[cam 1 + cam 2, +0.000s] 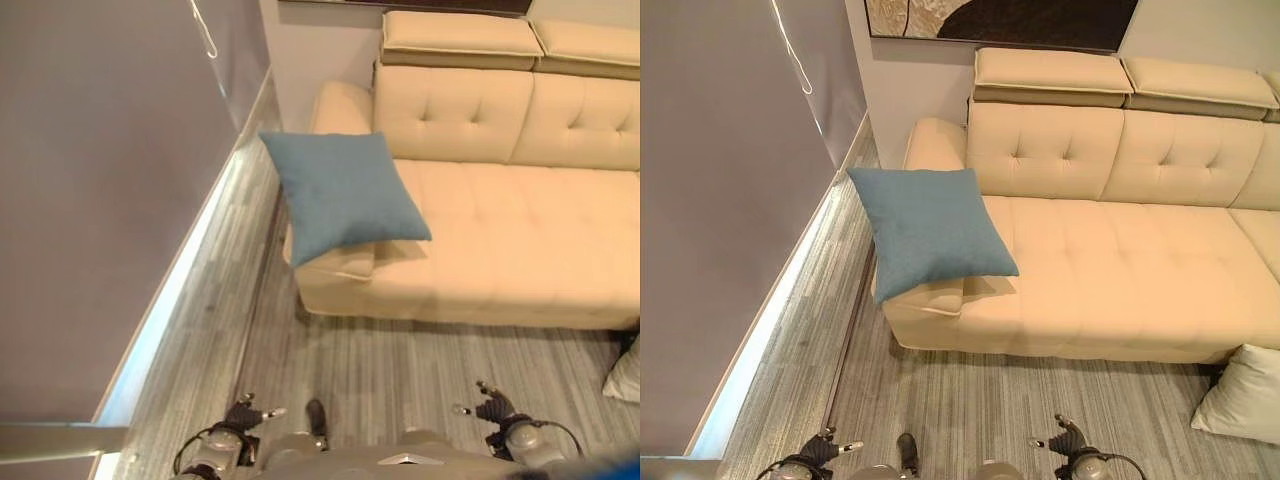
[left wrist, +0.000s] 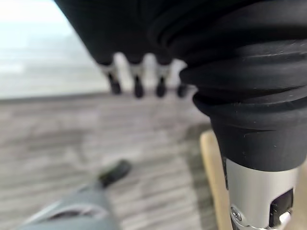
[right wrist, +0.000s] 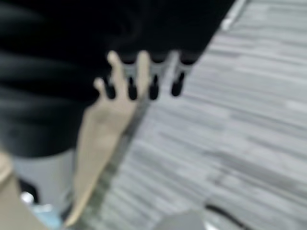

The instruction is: Pick up all the scattered cushions and arrange them neatly on the sofa.

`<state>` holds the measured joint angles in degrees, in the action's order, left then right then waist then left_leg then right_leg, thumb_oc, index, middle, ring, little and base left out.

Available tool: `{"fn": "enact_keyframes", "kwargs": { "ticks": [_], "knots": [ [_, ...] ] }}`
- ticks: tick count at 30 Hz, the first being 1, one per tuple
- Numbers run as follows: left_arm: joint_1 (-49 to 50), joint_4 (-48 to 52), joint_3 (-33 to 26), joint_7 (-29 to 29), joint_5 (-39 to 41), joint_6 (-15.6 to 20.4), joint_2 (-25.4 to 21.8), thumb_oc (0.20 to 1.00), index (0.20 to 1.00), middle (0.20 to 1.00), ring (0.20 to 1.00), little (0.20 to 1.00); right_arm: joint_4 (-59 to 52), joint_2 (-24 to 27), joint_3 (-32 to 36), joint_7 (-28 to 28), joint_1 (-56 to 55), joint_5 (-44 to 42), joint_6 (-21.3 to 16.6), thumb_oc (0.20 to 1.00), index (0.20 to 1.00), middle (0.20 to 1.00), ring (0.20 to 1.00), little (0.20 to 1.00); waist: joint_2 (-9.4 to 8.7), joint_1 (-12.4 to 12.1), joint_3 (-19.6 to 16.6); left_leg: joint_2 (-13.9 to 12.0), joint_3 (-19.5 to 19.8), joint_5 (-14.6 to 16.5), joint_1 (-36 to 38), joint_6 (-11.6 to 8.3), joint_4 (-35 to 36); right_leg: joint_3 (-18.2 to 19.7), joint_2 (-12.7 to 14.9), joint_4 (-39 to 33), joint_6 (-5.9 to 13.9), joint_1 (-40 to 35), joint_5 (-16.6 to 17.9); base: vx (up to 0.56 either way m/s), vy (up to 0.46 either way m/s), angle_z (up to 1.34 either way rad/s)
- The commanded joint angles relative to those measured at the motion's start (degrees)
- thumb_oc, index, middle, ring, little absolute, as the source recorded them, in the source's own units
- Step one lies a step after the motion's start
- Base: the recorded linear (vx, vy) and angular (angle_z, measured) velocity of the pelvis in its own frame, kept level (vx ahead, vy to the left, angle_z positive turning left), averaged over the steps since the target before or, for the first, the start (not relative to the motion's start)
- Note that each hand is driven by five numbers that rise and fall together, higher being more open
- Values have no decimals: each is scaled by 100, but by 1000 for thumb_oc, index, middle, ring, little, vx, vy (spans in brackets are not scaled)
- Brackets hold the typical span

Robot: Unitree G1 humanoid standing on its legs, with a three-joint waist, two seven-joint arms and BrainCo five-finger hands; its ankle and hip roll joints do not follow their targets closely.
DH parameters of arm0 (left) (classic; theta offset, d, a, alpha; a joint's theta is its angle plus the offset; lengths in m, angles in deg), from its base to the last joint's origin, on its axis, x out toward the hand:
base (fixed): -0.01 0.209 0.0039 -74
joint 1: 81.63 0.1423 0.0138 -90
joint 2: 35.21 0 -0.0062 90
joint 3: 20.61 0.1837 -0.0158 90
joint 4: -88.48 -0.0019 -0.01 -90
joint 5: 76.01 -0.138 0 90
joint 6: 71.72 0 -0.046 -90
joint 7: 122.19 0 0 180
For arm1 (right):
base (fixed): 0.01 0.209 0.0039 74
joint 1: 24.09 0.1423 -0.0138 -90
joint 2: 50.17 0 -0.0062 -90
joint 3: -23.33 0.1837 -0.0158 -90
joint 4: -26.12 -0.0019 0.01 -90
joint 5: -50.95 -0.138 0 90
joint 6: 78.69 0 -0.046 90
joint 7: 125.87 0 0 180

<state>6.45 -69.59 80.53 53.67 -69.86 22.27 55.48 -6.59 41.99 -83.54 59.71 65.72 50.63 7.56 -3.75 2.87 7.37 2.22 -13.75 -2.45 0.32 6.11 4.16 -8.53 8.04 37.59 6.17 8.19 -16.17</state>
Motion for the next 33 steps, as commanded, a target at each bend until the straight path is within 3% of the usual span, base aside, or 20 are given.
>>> {"fn": "enact_keyframes", "kwargs": {
  "ticks": [1, 4, 7, 9, 12, 13, 14, 15, 16, 18, 21, 24, 33],
  "knots": [
    [23, 197, -160, -51, 118, 64, -51, 1000, 1000, 1000, 1000, 1000, -65, 123, 65, 57, 307, -54, -97, 1000, 1000, 1000, 1000, 1000, 83, -66, 168, -244, 194, 719, 51, -504, -728, 23, -129, -1819, 51, -177, 1525, 287, -42, -15],
    [2, 223, -152, -59, 133, 92, -54, 1000, 1000, 1000, 1000, 1000, -128, 187, -8, 73, 349, -9, -82, 1000, 1000, 1000, 1000, 1000, 45, 47, 190, -186, 233, 852, 375, -568, -598, -234, -134, -2885, 145, 74, 1716, 303, -91, -4],
    [-41, 209, -145, -82, 87, 136, -54, 1000, 1000, 1000, 1000, 1000, -78, 252, -50, 71, 349, 68, -26, 1000, 1000, 1000, 1000, 1000, 56, 266, 270, -149, 423, 996, 690, -620, -532, 127, -358, -3672, 302, 365, 2041, 305, -94, -2],
    [-74, 154, -131, -68, 22, 163, -44, 1000, 1000, 1000, 1000, 1000, 1, 261, -40, 36, 285, 58, -9, 1000, 1000, 1000, 1000, 1000, 40, 349, 230, -123, 555, 1081, 828, -691, -445, 531, -438, -3871, 313, 284, 2098, 278, -128, 22],
    [-96, 118, -50, -57, -44, 169, 11, 1000, 1000, 1000, 1000, 1000, 140, 290, -17, 20, 218, 60, -20, 1000, 1000, 1000, 1000, 1000, 41, 415, 173, -236, 653, 1108, 897, -809, -645, 603, -421, -3728, 198, 169, 2170, 267, -207, 45],
    [-132, 232, 4, 13, 17, 184, 38, 1000, 1000, 1000, 1000, 1000, 162, 324, 73, 22, 177, -8, -50, 1000, 1000, 1000, 1000, 1000, 6, 431, 210, -466, 536, 751, 529, -1012, -1558, 483, -371, -3777, 69, -49, 2102, 164, -192, 63],
    [-133, 232, 4, 14, 17, 184, 37, 1000, 1000, 1000, 1000, 1000, 163, 323, 73, 22, 178, -8, -51, 1000, 1000, 1000, 1000, 1000, 10, 440, 206, -474, 547, 766, 502, -1017, -1594, 472, -375, -3779, 66, -44, 2103, 83, -228, 74],
    [-193, 331, 62, 25, 63, 188, 28, 1000, 1000, 1000, 1000, 1000, 162, 362, 92, 53, 203, -75, -78, 1000, 1000, 1000, 1000, 1000, -56, 415, 310, -636, 488, 471, 54, -1121, -2380, 426, -361, -3795, -57, -196, 2037, 49, -209, 69],
    [-235, 457, 92, 44, 145, 183, 7, 1000, 1000, 1000, 1000, 1000, 180, 386, 97, 52, 220, -156, -70, 1000, 1000, 1000, 1000, 1000, -158, 342, 361, -774, 395, 220, -337, -1085, -2988, 358, -389, -3840, -232, -391, 1907, 50, -207, 62],
    [-240, 483, 90, 32, 186, 179, -7, 1000, 1000, 1000, 1000, 1000, 197, 385, 78, 47, 214, -164, -61, 1000, 1000, 1000, 1000, 1000, -206, 297, 368, -801, 340, 210, -479, -1055, -3068, 327, -387, -3849, -273, -502, 1848, 104, -113, 27],
    [-211, 507, 41, 20, 255, 176, 2, 1000, 1000, 1000, 1000, 1000, 233, 381, 97, 58, 174, -180, -74, 1000, 1000, 1000, 1000, 1000, -216, 204, 324, -821, 204, 415, -473, -996, -2198, 252, -358, -3907, -193, -732, 1704, 168, 12, 16],
    [-174, 467, 17, -14, 274, 190, 6, 1000, 1000, 1000, 1000, 1000, 215, 374, 141, 96, 177, -177, -103, 1000, 1000, 1000, 1000, 1000, -76, 133, 253, -833, 233, 261, -447, -1095, -973, 193, -412, -3912, -96, -898, 1529, 172, 103, 24],
    [-137, 369, -108, -127, 65, 162, -187, 1000, 1000, 1000, 1000, 1000, 112, 378, 176, 190, 212, 25, -84, 1000, 1000, 1000, 1000, 1000, -11, 109, 51, -541, 270, 266, -15, -1013, -478, 268, -237, -3965, 114, -949, 1659, 94, 108, -13]
  ]
}}
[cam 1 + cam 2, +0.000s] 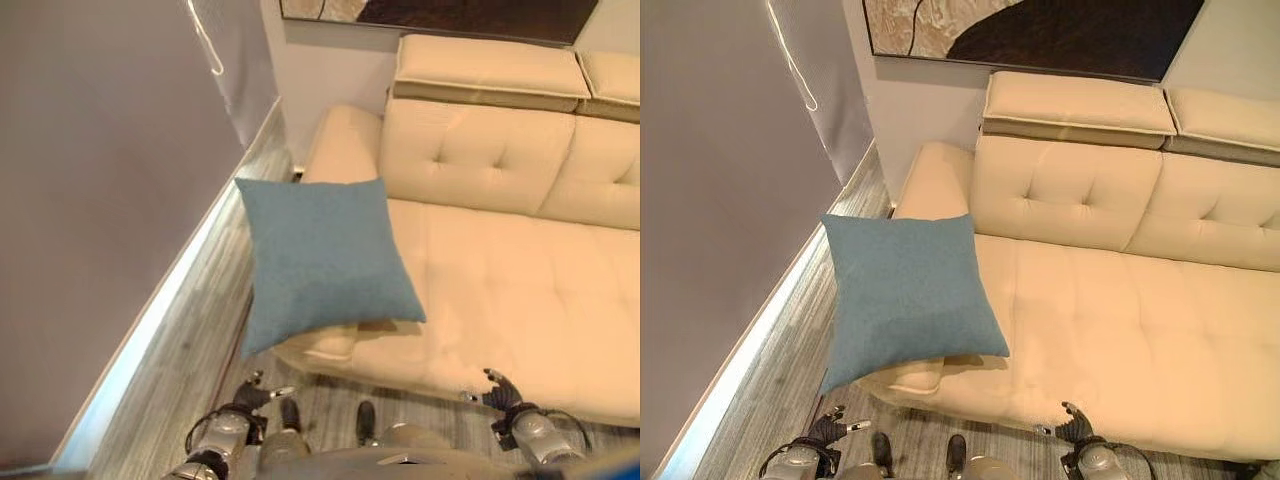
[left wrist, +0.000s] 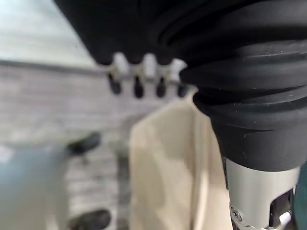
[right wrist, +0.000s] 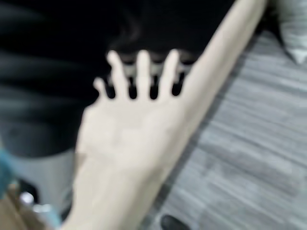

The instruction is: Pick up all the scattered cushions and arrange them neatly on the sofa.

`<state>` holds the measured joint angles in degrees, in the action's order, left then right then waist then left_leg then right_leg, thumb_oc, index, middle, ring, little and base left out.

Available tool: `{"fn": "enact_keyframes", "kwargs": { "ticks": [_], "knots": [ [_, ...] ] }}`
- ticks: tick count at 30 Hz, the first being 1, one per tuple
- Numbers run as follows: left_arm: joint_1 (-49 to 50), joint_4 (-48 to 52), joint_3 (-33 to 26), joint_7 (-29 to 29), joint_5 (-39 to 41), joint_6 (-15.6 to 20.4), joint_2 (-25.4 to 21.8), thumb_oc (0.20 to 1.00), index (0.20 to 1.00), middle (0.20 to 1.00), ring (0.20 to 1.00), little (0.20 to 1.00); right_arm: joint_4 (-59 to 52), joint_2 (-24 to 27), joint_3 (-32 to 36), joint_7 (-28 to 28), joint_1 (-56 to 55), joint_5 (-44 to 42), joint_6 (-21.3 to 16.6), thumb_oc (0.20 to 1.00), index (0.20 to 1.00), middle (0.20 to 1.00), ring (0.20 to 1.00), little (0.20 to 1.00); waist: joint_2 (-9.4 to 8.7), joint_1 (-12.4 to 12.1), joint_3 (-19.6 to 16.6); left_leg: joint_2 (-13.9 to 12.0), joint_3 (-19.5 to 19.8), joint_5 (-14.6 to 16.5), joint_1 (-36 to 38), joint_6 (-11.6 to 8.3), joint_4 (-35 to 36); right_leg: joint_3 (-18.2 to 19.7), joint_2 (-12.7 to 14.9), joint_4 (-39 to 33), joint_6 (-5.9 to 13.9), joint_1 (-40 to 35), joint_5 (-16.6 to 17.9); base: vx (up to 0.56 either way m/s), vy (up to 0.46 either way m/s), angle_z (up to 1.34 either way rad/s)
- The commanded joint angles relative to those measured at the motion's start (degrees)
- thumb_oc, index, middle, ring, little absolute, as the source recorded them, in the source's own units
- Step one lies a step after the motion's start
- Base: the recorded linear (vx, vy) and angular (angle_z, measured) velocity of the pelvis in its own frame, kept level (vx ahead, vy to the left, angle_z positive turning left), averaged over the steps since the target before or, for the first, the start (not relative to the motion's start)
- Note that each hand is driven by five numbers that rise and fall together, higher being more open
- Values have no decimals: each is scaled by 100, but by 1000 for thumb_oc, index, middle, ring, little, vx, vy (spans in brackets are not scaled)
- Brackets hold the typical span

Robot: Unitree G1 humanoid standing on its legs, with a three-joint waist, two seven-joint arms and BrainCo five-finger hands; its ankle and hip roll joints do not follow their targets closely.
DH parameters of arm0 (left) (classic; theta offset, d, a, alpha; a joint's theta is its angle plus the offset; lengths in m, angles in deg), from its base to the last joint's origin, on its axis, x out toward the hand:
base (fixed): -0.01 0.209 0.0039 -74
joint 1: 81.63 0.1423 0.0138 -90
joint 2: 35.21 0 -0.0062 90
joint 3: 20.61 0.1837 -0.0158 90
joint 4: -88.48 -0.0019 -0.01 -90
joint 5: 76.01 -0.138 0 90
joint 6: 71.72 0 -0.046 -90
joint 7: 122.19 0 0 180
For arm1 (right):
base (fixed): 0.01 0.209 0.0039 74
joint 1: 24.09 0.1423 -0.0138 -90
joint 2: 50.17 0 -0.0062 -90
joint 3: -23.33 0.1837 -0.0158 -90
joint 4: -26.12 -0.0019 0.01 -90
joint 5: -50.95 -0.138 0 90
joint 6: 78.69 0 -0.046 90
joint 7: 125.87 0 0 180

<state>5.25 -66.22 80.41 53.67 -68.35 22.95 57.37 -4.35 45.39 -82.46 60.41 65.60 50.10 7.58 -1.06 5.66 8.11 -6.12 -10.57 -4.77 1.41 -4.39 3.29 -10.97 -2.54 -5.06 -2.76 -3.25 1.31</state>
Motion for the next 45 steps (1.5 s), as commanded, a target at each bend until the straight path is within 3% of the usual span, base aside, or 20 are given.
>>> {"fn": "enact_keyframes", "kwargs": {
  "ticks": [1, 11, 15, 18, 20, 23, 33, 39, 45],
  "knots": [
    [-11, 28, -110, -149, -121, 89, -420, 1000, 1000, 1000, 1000, 1000, -122, 53, 82, 143, 237, 106, -85, 1000, 1000, 1000, 1000, 1000, -282, -179, -44, 304, -70, 517, -107, 56, -385, 522, 843, 285, 1025, 192, -83, 53, 57, -6],
    [82, 119, -384, -298, -302, 157, -870, 1000, 1000, 1000, 1000, 1000, -748, 542, 388, 245, 280, 180, -149, 1000, 1000, 1000, 1000, 1000, -258, -204, -137, 359, -196, 592, 144, 89, -181, 518, 941, 132, 1149, 80, 10, 52, 14, -6],
    [138, 1266, -930, -398, 597, 363, -1039, 1000, 1000, 1000, 1000, 1000, -1282, 888, 826, 331, 261, 25, -153, 1000, 1000, 1000, 1000, 1000, -202, -195, -137, 350, -214, 579, 288, 76, -22, 440, 955, 71, 1178, -19, -13, 71, -22, 1],
    [159, 1572, -976, -429, 763, 398, -1040, 1000, 1000, 1000, 1000, 1000, -1446, 960, 926, 350, 250, -6, -140, 1000, 1000, 1000, 1000, 1000, -192, -189, -119, 348, -212, 579, 305, 74, -4, 428, 957, 65, 1182, -34, -19, 28, -22, 1],
    [163, 2327, -1007, -461, 1133, 504, -1027, 1000, 1000, 1000, 1000, 1000, -1774, 1208, 1120, 434, 347, -122, -171, 1000, 1000, 1000, 1000, 1000, -171, -177, -46, 334, -211, 578, 266, 66, -3, 403, 964, 72, 1186, 10, -17, 2, -51, 2],
    [53, 2687, -920, -541, 1300, 573, -968, 1000, 1000, 1000, 1000, 1000, -1800, 1300, 1166, 465, 558, -404, -230, 1000, 1000, 1000, 1000, 1000, -158, -167, 73, 326, -183, 576, 146, 63, -32, 393, 967, 103, 1177, 140, -8, -83, -46, 3],
    [-750, 3685, -201, -591, 1697, 843, -765, 1000, 1000, 1000, 1000, 1000, -1225, 1341, 678, 354, 1897, -1733, -469, 1000, 1000, 1000, 1000, 1000, -138, -293, 614, 229, -62, 472, -1281, -23, -550, 388, 987, 540, 1066, 1556, 138, -140, -92, 9],
    [-1166, 4005, -9, -698, 1811, 1022, -797, 1000, 1000, 1000, 1000, 1000, -916, 1372, 443, 369, 2476, -2052, -544, 1000, 1000, 1000, 1000, 1000, -76, -411, 734, 218, -15, 404, -1950, -74, -809, 381, 995, 805, 1017, 2207, 139, -52, -81, 9],
    [-1465, 4118, 149, -759, 1727, 1073, -876, 1000, 1000, 1000, 1000, 1000, -745, 1397, 420, 302, 2820, -2475, -620, 1000, 1000, 1000, 1000, 1000, 13, -466, 810, 217, 8, 315, -2126, -116, -734, 362, 1006, 880, 1028, 2480, 147, -21, -44, 0]
  ]
}}
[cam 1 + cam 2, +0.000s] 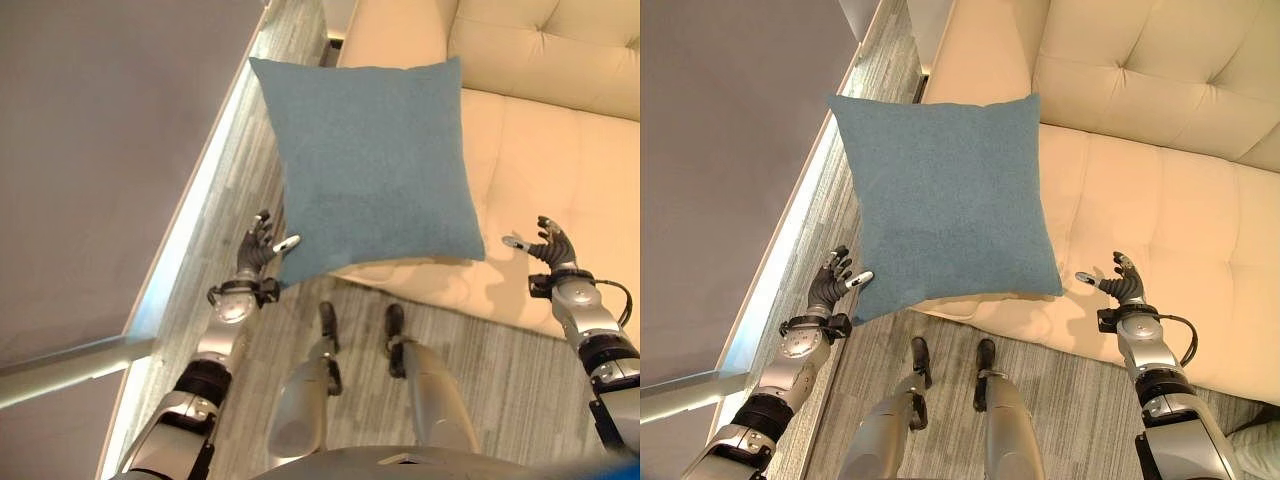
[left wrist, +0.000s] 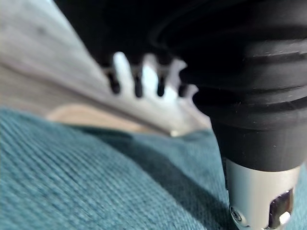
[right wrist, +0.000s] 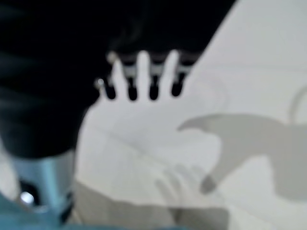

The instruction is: Pick up all the scattered cushions and arrange them neatly on the sofa.

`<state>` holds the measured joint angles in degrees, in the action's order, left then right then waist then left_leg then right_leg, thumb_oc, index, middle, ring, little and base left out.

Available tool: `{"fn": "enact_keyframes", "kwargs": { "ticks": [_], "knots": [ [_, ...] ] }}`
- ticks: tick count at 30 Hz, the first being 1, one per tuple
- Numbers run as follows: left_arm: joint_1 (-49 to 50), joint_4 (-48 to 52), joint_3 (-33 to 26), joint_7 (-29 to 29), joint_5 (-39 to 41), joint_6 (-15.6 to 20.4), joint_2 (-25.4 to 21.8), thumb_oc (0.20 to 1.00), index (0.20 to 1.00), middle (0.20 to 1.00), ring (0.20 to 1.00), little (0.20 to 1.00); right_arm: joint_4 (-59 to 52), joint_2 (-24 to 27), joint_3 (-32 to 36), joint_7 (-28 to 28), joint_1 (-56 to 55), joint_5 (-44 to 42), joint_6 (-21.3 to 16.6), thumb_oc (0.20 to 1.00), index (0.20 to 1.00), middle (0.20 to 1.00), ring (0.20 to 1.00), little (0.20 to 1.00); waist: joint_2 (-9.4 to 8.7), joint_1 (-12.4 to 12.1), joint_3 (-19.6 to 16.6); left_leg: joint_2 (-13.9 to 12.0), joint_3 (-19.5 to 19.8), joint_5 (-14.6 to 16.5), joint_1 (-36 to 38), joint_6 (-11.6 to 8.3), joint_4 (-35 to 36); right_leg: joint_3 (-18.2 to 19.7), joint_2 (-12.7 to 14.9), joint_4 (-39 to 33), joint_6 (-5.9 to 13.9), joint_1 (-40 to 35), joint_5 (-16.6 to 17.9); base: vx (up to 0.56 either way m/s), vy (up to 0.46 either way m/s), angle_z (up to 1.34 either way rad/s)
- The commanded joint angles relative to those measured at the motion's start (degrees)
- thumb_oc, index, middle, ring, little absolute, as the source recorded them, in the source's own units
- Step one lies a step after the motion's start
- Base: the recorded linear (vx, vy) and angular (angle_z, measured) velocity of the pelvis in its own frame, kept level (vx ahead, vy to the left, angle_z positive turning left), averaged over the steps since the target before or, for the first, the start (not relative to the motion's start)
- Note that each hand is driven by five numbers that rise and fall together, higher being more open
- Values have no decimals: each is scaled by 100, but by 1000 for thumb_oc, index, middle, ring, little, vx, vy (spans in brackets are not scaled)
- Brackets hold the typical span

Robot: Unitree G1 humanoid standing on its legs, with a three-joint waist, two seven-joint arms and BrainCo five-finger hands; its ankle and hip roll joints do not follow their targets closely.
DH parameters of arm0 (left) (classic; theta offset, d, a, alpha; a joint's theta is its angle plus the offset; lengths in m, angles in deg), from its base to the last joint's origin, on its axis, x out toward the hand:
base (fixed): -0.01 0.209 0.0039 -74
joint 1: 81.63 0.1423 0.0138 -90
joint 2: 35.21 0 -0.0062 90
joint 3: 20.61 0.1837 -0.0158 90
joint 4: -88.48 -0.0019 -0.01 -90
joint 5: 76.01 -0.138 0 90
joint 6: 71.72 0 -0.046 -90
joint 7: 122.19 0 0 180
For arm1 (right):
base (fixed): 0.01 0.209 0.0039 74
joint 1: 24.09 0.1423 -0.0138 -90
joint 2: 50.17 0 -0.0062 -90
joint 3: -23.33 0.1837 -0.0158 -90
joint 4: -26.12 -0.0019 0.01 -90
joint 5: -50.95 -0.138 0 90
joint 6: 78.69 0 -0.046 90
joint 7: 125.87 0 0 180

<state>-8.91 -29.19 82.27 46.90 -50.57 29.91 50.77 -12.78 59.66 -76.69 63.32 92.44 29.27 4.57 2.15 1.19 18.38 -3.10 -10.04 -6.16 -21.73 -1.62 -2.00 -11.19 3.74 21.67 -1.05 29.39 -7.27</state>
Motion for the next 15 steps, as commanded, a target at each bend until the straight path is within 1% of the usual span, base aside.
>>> {"fn": "enact_keyframes", "kwargs": {
  "ticks": [1, 7, 15],
  "knots": [
    [-99, 425, -16, -81, -50, 389, -237, 1000, 1000, 1000, 1000, 1000, 132, -40, -141, -14, 203, -512, -338, 1000, 1000, 1000, 1000, 1000, -286, -25, -208, -83, -36, 433, 153, -400, -189, 377, 379, -1783, 859, -742, 1003, -12, -42, 3],
    [-294, 522, 102, -87, -146, 402, -381, 1000, 1000, 1000, 1000, 1000, 236, -16, 8, -185, 581, -1363, -441, 1000, 1000, 1000, 1000, 1000, -161, -66, -160, -56, -50, 333, 71, -443, -30, 361, 378, -1774, 889, -550, 1014, -1, -5, 1],
    [-594, 786, 133, -165, -61, 517, -448, 1000, 1000, 1000, 1000, 1000, 135, -21, -189, -350, 1121, -1883, -542, 1000, 1000, 1000, 1000, 1000, -45, -125, -77, -25, -44, 248, -75, -476, 59, 356, 402, -1761, 910, -350, 1027, 0, 0, 0]
  ]
}}
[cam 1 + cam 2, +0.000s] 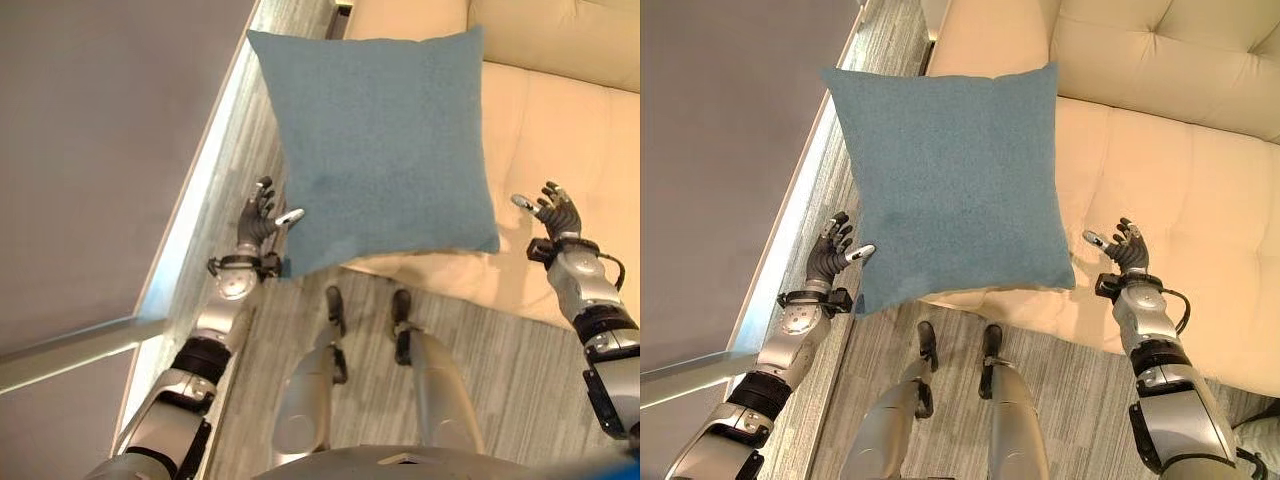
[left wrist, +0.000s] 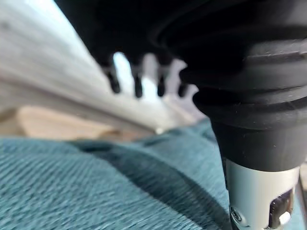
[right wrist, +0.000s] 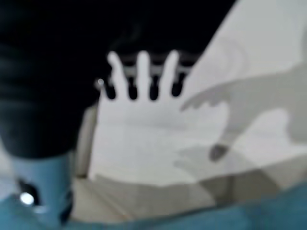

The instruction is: Pick up all the scattered cushions and arrange them neatly on the sofa.

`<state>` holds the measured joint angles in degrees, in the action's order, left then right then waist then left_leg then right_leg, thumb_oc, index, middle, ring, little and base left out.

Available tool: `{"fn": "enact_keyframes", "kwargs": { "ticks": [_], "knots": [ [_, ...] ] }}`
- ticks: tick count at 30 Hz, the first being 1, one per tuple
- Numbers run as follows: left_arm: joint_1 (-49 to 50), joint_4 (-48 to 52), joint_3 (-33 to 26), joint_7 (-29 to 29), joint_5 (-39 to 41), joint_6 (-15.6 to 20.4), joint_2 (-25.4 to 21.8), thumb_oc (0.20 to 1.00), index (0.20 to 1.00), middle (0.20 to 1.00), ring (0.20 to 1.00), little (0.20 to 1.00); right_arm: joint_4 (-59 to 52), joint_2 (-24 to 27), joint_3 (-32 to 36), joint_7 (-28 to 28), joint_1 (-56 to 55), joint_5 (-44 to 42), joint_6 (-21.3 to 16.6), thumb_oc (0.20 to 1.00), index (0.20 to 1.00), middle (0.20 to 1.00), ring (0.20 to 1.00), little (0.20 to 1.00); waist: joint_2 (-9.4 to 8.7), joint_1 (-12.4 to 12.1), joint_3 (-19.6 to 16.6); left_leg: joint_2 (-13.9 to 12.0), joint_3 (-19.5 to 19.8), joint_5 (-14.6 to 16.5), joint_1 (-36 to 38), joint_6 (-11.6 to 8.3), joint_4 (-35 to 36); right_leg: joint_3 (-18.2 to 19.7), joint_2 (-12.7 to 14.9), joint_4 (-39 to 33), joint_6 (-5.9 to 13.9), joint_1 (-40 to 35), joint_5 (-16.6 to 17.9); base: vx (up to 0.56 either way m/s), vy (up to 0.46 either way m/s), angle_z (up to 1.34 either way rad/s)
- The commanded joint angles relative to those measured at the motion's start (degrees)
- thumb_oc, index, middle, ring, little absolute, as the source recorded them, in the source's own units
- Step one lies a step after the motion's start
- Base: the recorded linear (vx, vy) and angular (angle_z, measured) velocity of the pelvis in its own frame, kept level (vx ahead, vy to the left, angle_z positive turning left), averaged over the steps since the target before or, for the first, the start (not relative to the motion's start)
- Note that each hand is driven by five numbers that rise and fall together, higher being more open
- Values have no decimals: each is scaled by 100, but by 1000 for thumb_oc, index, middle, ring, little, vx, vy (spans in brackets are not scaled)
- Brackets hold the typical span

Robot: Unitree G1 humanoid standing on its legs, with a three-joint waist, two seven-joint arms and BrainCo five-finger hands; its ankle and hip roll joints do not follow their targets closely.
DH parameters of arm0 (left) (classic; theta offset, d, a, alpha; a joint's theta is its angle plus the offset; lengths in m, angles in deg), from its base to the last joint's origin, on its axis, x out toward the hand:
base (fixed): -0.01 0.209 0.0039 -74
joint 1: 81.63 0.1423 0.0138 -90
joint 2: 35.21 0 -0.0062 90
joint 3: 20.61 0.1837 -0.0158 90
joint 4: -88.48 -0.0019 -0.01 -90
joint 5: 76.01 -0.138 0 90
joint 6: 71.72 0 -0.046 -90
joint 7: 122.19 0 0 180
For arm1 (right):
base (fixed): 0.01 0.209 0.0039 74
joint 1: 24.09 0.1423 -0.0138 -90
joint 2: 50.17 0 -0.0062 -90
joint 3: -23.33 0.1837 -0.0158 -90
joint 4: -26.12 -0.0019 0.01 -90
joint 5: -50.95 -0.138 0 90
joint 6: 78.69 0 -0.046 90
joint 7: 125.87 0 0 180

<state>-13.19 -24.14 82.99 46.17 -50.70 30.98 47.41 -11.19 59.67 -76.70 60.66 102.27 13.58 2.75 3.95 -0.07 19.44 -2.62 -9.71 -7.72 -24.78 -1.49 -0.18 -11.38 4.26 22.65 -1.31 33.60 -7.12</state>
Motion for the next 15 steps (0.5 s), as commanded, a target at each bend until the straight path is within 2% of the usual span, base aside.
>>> {"fn": "enact_keyframes", "kwargs": {
  "ticks": [1, 9, 15],
  "knots": [
    [-219, 314, 60, -101, -20, 435, -122, 1000, 1000, 1000, 1000, 1000, -45, -18, -217, -97, 242, -400, -370, 1000, 1000, 1000, 1000, 1000, -215, -7, -168, -74, -75, 397, 199, -498, -120, 374, 357, -1859, 943, -732, 1018, 0, 0, 0],
    [-831, 492, 227, -267, 42, 573, -119, 1000, 1000, 1000, 1000, 1000, -58, -98, -595, -166, 1065, -643, -433, 1000, 1000, 1000, 1000, 1000, -121, -88, -44, -40, -58, 340, -135, -544, -160, 366, 367, -1858, 965, -408, 1076, -8, -7, 4],
    [-1319, 510, 428, -424, -55, 587, 3, 1000, 1000, 1000, 1000, 1000, -73, -456, -799, -175, 1424, -748, -479, 1000, 1000, 1000, 1000, 1000, -79, -98, 0, -16, -36, 295, -374, -550, -188, 359, 367, -1871, 987, -195, 1130, 0, 0, 0]
  ]
}}
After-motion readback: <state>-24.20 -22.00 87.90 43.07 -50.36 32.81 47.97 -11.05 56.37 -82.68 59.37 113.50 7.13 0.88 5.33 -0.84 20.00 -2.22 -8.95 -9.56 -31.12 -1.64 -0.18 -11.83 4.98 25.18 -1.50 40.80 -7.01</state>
